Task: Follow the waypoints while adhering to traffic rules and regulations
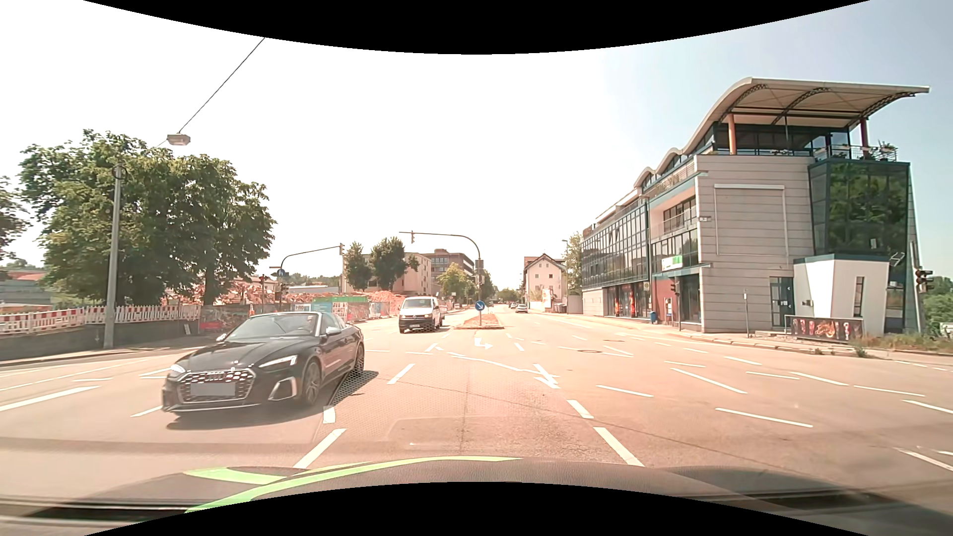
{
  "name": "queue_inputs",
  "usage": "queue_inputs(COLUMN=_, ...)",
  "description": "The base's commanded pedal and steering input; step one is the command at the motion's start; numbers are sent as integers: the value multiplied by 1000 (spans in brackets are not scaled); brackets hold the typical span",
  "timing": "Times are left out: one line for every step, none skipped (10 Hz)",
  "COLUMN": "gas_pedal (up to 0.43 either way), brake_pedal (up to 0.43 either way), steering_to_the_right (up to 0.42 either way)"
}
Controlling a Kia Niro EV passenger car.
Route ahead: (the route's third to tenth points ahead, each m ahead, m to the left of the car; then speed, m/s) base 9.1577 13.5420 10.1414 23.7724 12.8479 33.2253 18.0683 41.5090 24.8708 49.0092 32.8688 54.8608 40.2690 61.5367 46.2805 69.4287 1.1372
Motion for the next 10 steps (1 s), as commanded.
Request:
queue_inputs(gas_pedal=0, brake_pedal=37, steering_to_the_right=6)
queue_inputs(gas_pedal=0, brake_pedal=73, steering_to_the_right=6)
queue_inputs(gas_pedal=0, brake_pedal=104, steering_to_the_right=6)
queue_inputs(gas_pedal=0, brake_pedal=116, steering_to_the_right=6)
queue_inputs(gas_pedal=0, brake_pedal=134, steering_to_the_right=6)
queue_inputs(gas_pedal=0, brake_pedal=146, steering_to_the_right=6)
queue_inputs(gas_pedal=0, brake_pedal=152, steering_to_the_right=6)
queue_inputs(gas_pedal=0, brake_pedal=140, steering_to_the_right=6)
queue_inputs(gas_pedal=0, brake_pedal=6, steering_to_the_right=6)
queue_inputs(gas_pedal=0, brake_pedal=0, steering_to_the_right=5)
